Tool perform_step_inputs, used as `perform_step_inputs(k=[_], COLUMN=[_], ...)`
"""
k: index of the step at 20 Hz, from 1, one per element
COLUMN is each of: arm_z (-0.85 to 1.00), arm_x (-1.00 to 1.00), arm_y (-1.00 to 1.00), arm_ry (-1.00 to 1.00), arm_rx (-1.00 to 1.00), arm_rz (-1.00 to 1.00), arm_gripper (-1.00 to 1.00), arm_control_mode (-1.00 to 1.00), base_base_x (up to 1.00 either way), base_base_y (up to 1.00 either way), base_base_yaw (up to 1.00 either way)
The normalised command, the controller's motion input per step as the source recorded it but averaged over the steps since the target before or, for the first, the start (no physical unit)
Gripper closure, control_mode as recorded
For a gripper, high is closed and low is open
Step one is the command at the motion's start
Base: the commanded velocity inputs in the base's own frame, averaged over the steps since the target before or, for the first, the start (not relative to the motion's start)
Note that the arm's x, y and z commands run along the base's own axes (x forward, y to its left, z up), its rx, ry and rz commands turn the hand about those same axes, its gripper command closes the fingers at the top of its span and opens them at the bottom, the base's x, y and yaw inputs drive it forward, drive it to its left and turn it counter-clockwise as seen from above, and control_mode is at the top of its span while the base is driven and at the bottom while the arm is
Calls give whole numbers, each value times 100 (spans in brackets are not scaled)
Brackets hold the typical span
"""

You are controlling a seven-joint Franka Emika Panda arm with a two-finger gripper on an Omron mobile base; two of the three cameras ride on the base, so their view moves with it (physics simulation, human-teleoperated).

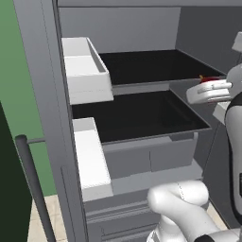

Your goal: Open the fridge, remove the pear, lime, and steak, and place them on any counter.

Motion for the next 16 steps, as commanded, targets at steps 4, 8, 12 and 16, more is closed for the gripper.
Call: perform_step_inputs(k=[4, 8, 12, 16], arm_z=[0, 0, 0, 0], arm_x=[0, 0, 0, 0], arm_y=[0, 0, 0, 0], arm_ry=[0, 0, 0, 0], arm_rx=[0, 0, 0, 0], arm_rz=[0, 0, 0, 0], arm_gripper=[100, 100, 100, 100], arm_control_mode=[100, 100, 100, 100], base_base_x=[-84, -87, -32, -10], base_base_y=[-1, -1, -14, 0], base_base_yaw=[-4, -23, -72, -97])
